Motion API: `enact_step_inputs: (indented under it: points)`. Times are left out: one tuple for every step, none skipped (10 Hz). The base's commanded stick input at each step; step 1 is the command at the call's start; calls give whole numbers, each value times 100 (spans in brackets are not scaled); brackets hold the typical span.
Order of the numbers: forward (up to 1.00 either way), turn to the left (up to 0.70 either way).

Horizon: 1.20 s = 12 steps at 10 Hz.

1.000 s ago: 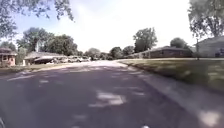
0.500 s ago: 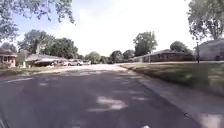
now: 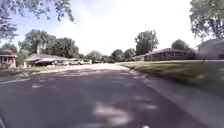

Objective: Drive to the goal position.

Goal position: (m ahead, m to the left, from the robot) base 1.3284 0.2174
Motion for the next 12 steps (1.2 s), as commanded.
enact_step_inputs:
  points:
    - [70,-3]
    - [70,3]
    - [70,3]
    - [70,3]
    - [70,3]
    - [70,3]
    - [70,3]
    - [70,3]
    - [70,10]
    - [69,19]
    - [69,28]
    - [69,33]
